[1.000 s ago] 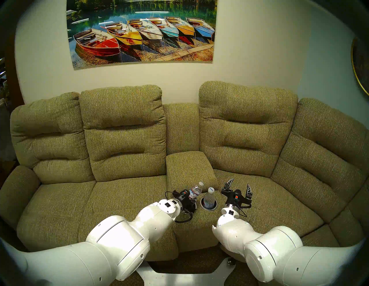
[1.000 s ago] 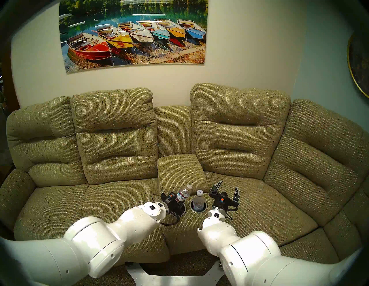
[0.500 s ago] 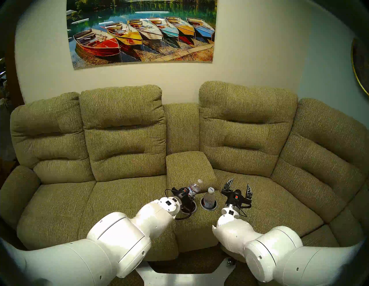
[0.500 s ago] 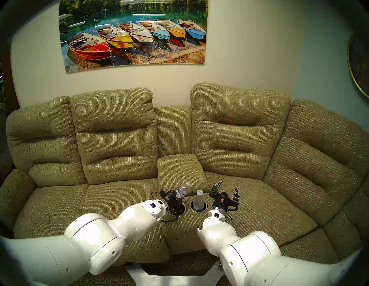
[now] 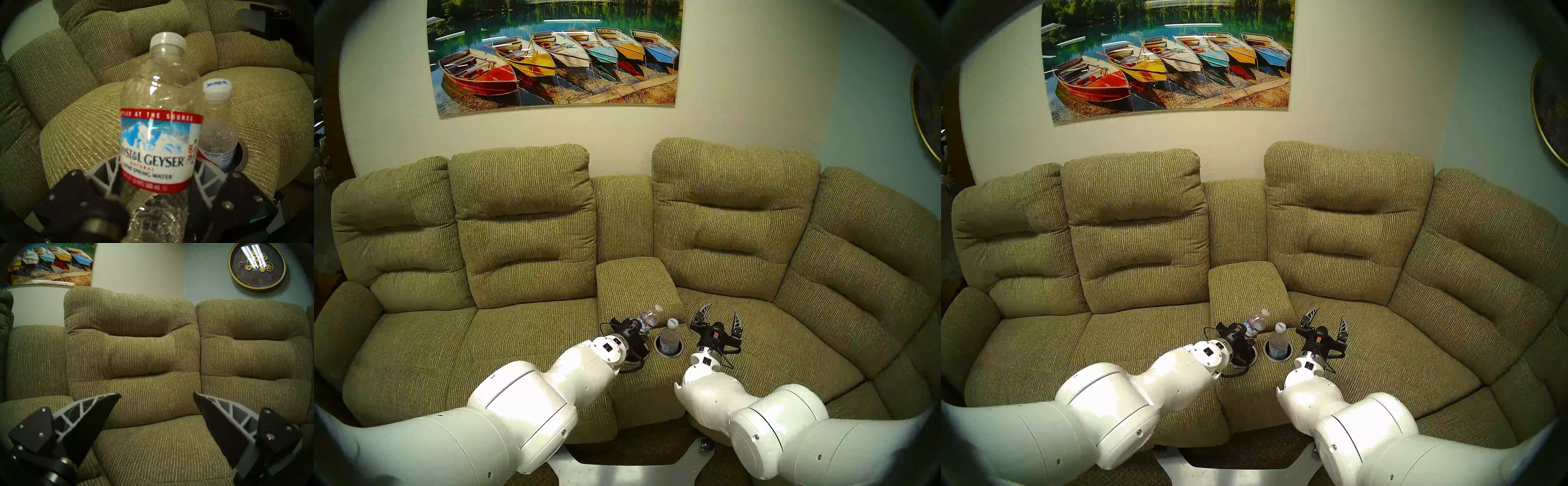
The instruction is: Put bottles into cup holders
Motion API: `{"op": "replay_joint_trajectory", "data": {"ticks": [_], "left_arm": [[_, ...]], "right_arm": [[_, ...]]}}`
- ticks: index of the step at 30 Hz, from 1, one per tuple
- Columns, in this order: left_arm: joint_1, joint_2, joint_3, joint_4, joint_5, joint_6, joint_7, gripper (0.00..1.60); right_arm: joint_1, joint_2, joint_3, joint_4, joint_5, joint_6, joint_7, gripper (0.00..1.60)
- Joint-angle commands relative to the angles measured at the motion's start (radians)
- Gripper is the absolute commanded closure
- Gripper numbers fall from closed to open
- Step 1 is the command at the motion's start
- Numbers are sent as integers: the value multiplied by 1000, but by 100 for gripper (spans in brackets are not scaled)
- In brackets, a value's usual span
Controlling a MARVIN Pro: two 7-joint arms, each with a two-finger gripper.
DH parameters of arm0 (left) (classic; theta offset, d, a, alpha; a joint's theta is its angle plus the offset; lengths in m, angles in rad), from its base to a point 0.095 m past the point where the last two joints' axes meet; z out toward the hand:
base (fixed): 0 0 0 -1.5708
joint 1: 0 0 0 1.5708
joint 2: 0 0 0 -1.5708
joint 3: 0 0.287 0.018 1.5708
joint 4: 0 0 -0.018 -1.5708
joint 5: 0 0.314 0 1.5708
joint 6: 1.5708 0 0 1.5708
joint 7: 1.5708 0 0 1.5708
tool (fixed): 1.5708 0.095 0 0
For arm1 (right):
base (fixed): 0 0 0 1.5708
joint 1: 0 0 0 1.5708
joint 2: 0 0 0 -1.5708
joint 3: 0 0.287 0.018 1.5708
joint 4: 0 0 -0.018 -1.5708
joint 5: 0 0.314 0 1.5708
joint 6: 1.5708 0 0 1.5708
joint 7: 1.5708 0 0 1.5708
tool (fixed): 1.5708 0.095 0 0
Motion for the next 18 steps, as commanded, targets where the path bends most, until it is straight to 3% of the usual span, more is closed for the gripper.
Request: {"op": "replay_joint_trajectory", "data": {"ticks": [1,9,15,18], "left_arm": [[19,-17,-9,-3,-8,-40,36,92],[26,-17,-16,0,-7,-50,52,75],[22,-20,-20,7,-6,-38,58,79],[20,-20,-21,11,-6,-34,58,60]], "right_arm": [[8,0,-1,-8,-2,-5,-3,0],[8,0,-1,-7,-3,-5,-2,0],[8,0,0,-8,-3,-5,-2,0],[8,0,0,-8,-3,-5,-2,0]]}}
